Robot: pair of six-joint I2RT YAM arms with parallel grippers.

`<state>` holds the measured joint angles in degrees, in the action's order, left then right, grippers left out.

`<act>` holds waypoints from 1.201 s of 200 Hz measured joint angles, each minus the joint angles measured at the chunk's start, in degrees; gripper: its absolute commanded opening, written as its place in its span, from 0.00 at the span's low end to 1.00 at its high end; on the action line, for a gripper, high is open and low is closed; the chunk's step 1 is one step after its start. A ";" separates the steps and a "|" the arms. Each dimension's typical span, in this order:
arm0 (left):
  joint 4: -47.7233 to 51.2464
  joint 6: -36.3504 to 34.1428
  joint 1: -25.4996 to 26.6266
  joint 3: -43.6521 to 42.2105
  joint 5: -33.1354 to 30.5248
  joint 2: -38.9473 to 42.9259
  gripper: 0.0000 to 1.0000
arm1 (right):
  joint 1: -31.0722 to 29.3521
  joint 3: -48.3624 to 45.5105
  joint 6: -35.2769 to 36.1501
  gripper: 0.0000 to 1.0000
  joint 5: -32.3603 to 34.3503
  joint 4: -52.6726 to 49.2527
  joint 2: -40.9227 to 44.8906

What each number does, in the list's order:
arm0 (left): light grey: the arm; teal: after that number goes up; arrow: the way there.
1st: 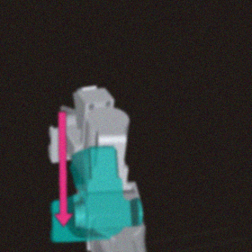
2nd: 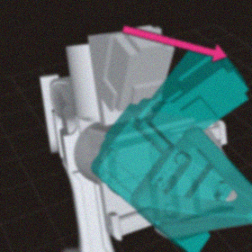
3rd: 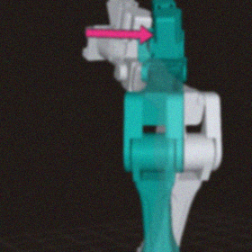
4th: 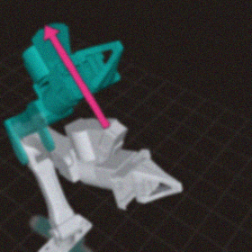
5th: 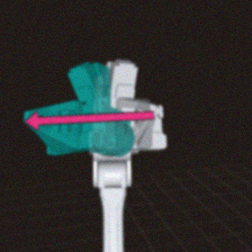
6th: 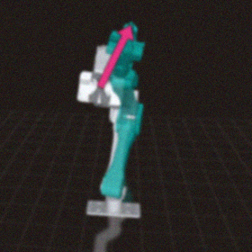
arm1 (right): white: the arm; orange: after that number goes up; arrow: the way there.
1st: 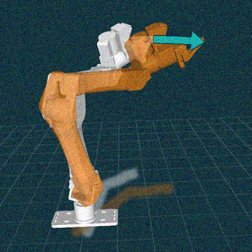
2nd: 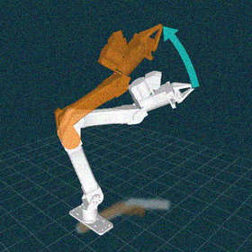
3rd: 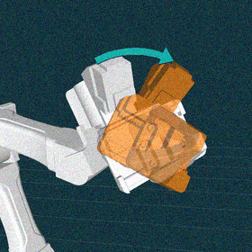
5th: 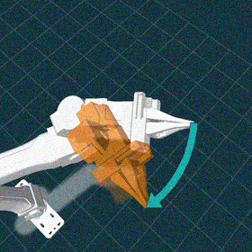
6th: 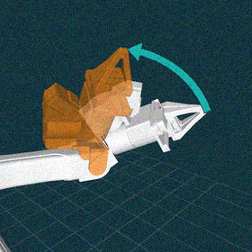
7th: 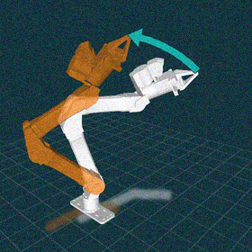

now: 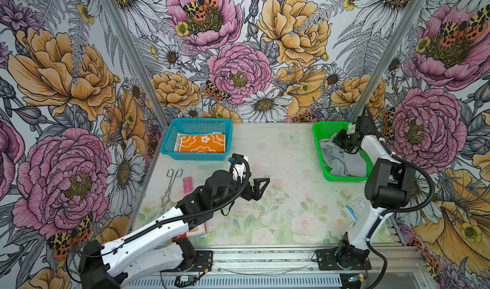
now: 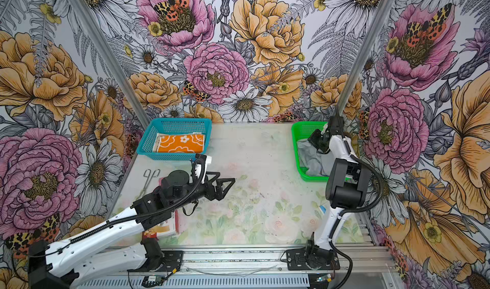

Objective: Fold and stack the towels
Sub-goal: 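Lift the grey towel out with the right gripper and drop it on the table, then grasp the grey towel's near corners with both grippers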

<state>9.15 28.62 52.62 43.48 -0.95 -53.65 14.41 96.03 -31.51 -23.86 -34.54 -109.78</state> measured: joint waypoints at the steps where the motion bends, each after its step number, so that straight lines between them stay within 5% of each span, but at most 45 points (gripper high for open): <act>1: 0.00 0.00 0.00 -0.04 -0.02 0.00 0.99 | -0.09 0.50 -0.04 0.00 -0.07 0.00 0.04; 35: -0.07 0.04 0.24 -1.62 -0.61 0.66 0.99 | -7.23 29.88 -2.97 0.00 -8.74 -0.26 -1.38; 68: 0.04 0.66 0.52 -3.72 -1.81 3.78 0.99 | -18.32 71.93 -10.67 0.00 -20.35 3.91 -13.79; 90: 0.50 1.09 0.52 -4.61 -3.19 6.78 0.99 | -25.14 77.05 -16.09 0.00 -27.32 9.29 -14.12; 122: 1.36 1.27 0.50 -5.81 -4.90 9.64 0.99 | -30.29 44.44 -15.65 0.00 -31.15 13.25 2.40; 149: 3.50 1.27 0.50 -5.90 -5.97 10.51 0.99 | -30.58 4.15 -11.76 0.00 -26.05 13.66 19.58; 180: 7.15 1.46 -0.50 -5.90 -5.81 10.78 0.99 | -30.60 -30.84 -10.05 0.00 -19.15 12.59 28.81; 209: 10.86 2.43 -1.16 -6.03 -5.25 10.23 0.99 | -32.57 -52.22 -10.84 0.00 -14.47 9.84 35.45; 240: 12.48 4.13 -1.33 -7.15 -4.70 6.73 0.99 | -35.34 -64.92 -15.52 0.00 -11.69 7.67 54.97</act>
<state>21.63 32.75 51.29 36.34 -5.65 -46.92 -20.93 31.11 -47.03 -35.55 -26.87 -54.81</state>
